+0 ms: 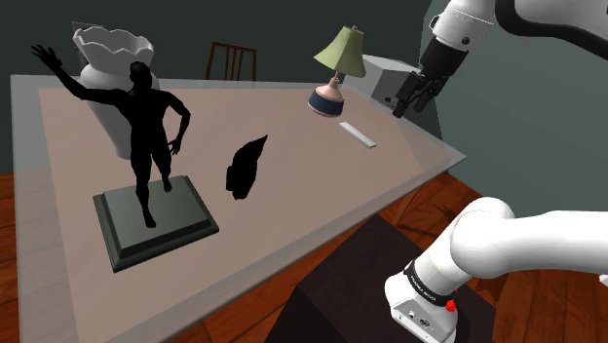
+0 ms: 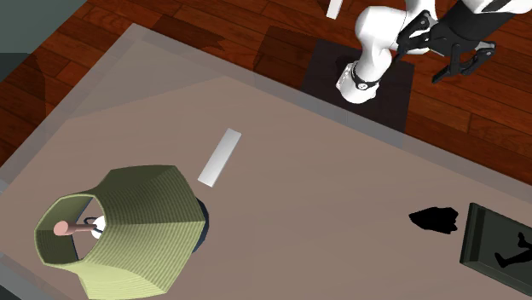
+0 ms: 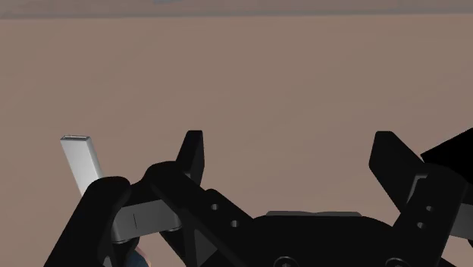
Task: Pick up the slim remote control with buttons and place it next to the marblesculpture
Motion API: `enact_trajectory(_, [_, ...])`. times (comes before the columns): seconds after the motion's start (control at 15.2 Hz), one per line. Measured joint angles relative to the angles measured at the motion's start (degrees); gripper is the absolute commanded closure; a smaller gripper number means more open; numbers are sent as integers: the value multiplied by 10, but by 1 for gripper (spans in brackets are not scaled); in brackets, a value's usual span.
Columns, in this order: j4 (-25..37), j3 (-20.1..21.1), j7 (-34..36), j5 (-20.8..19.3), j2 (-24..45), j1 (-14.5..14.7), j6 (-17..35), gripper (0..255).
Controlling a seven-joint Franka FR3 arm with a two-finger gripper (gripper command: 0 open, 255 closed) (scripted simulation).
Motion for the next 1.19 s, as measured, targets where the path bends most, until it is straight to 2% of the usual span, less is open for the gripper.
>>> enact_trajectory(0.13, [-3,-5,-5,-3,3,-1,6,0])
enact_trajectory(0.4, [-18,-43,-40,-24,31,-12,49,0])
enact_trajectory(0.86, [-24,-116,-107,-54,114,-31,138,0])
enact_trajectory(1.19, [-1,-169,-159,-62,194,-40,195,0])
